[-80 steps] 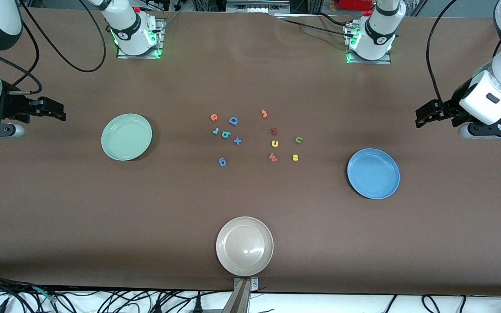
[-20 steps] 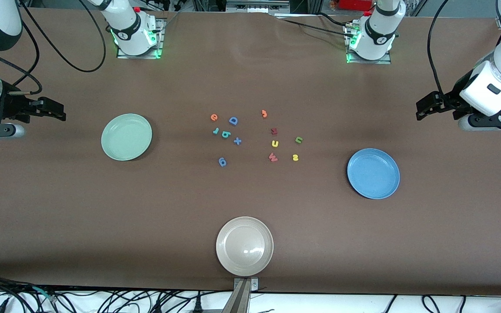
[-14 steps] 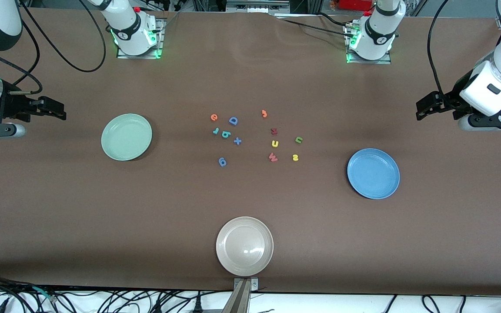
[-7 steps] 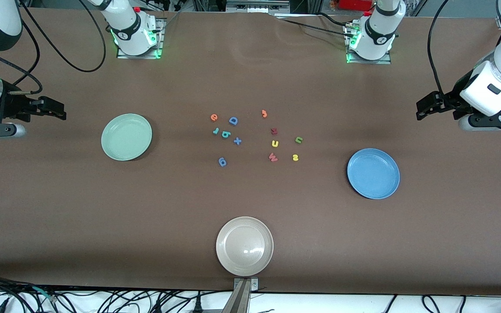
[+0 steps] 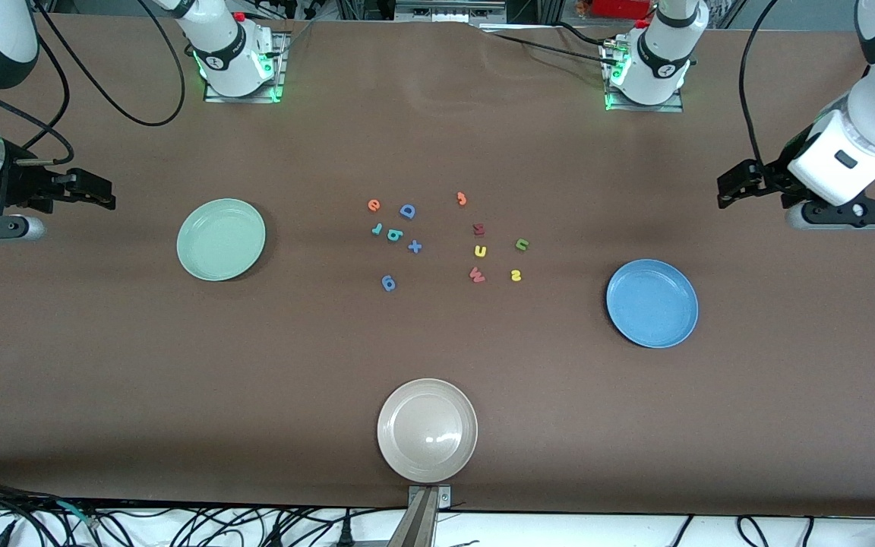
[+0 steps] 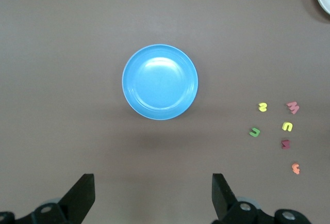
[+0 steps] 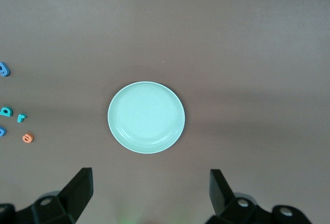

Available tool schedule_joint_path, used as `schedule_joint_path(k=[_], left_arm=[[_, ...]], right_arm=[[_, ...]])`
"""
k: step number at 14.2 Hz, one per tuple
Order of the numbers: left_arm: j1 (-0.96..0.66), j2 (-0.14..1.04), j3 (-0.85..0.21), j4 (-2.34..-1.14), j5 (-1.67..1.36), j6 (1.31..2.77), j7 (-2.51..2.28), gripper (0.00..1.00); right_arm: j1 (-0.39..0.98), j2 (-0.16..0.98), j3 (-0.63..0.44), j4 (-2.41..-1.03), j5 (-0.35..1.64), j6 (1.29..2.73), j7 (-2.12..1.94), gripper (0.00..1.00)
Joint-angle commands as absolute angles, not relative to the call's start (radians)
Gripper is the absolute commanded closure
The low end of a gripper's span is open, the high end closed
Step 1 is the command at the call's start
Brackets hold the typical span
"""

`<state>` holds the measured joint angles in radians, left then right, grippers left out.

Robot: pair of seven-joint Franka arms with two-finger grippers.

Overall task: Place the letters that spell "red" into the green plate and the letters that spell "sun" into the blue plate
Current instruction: 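Move the left gripper toward the letters while the right gripper follows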

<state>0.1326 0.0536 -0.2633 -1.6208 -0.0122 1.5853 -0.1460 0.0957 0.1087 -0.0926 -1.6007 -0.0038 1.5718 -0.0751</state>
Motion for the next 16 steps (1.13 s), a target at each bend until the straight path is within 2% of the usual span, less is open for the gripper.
schedule_joint_path(k=[1, 3, 11, 16], left_arm=[[0.114, 0.078, -0.290, -1.620, -0.043, 1.572, -0.152, 0.00], [0.100, 0.112, -0.319, -1.621, -0.041, 1.589, -0.156, 0.00], [0.037, 0.303, -0.382, -1.626, -0.028, 1.825, -0.291, 0.00], [-0.066, 0.423, -0.382, -1.652, 0.078, 1.966, -0.464, 0.00]], right_arm=[[0.091, 0.103, -0.092, -1.594, 0.012, 1.557, -0.066, 0.00], [0.091, 0.103, -0.092, -1.594, 0.014, 1.559, -0.067, 0.00], [0.107, 0.124, -0.084, -1.594, 0.015, 1.546, -0.052, 0.00], [0.234, 0.163, -0.084, -1.594, 0.028, 1.555, 0.171, 0.00]])
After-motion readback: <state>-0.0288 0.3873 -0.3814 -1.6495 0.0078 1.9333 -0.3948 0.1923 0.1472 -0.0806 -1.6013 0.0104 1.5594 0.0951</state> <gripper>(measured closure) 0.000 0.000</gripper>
